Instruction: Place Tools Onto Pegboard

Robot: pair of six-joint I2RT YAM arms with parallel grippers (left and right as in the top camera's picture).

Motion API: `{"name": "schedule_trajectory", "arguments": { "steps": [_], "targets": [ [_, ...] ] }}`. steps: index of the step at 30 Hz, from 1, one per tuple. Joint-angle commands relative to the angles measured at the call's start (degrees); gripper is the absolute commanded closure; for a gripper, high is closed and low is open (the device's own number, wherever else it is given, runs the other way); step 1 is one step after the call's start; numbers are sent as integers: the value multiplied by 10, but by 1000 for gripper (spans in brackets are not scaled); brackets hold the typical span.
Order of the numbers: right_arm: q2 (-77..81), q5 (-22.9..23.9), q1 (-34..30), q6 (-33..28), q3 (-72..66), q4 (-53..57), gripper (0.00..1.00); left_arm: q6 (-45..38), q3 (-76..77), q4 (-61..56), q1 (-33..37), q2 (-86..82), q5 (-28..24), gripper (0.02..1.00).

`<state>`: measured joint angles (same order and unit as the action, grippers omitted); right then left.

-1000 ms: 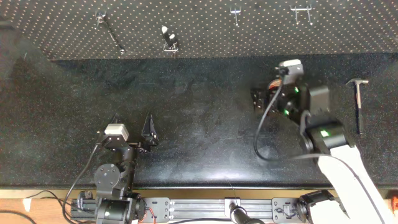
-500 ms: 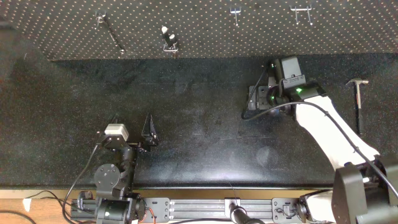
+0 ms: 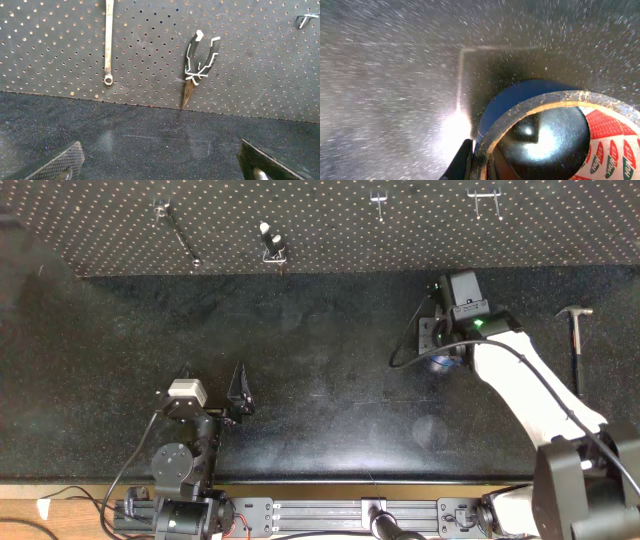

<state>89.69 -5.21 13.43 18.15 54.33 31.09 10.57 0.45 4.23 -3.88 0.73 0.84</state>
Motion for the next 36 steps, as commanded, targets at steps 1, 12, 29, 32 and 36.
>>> {"name": "schedule_trajectory", "arguments": {
  "steps": [1,12,29,32,36],
  "targets": [
    [-109,3,38,2,8,-18,925,5,-1,3,2,-5,2,25],
    [-168,232,212,-40,8,-319,925,5,-1,3,2,-5,2,25],
    [14,241,212,-236,8,-634,925,5,-1,3,2,-5,2,25],
    [28,242,212,-236,8,-635,925,5,-1,3,2,-5,2,25],
    [42,285,212,-236,8,-634,925,5,-1,3,2,-5,2,25]
  ]
}}
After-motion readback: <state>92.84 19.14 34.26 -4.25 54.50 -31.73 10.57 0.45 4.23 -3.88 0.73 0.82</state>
